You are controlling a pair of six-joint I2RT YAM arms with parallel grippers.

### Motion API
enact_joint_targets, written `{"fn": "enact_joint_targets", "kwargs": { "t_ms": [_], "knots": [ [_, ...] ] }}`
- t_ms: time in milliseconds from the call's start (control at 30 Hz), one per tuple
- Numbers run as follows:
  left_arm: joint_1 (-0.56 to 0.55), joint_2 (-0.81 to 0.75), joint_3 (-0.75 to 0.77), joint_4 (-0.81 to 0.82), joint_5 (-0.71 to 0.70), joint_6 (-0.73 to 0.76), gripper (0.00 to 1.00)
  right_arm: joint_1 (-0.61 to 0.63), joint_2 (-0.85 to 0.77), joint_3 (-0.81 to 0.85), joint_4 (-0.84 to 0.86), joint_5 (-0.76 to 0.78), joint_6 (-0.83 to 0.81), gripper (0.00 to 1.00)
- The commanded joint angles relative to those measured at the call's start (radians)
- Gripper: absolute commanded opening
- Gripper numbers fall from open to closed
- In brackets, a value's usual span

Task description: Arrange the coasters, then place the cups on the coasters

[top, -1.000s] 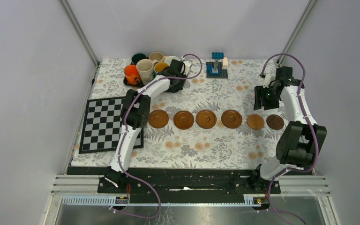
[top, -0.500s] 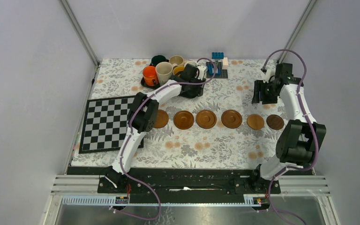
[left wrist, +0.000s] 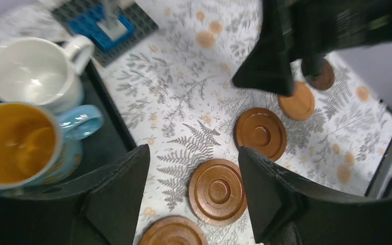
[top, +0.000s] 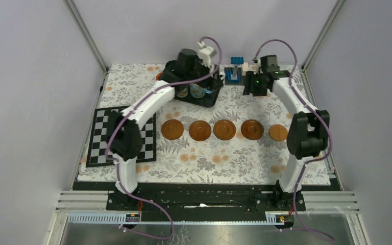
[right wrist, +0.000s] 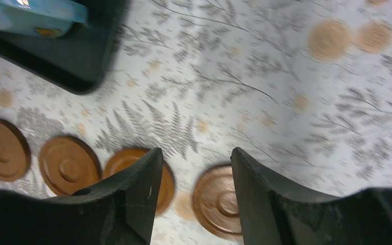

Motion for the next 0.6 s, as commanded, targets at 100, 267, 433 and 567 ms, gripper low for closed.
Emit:
{"fn": "enact_joint_targets", "kwargs": {
  "t_ms": [100,267,433,567],
  "knots": [
    [0.214,-0.289,-0.209,0.131,0.038,-0.089,0.72,0.184,0.147,0.162,0.129,0.128,0.195,0.59],
    [0.378,-0.371,-0.286,0.126,-0.027,-0.113,0.73,0.268,0.213,0.151,0.238,0.16,0.249,0.58],
    [0.509,-0.373,-0.294,0.067,-0.022,-0.112,0.73,0.305,0.304,0.182,0.276,0.165,0.284,0.58],
    [0.547,-0.389,-0.32,0.056,-0.021,-0.103,0.73,0.315,0.354,0.201,0.318,0.178,0.294,0.57]
  ]
}}
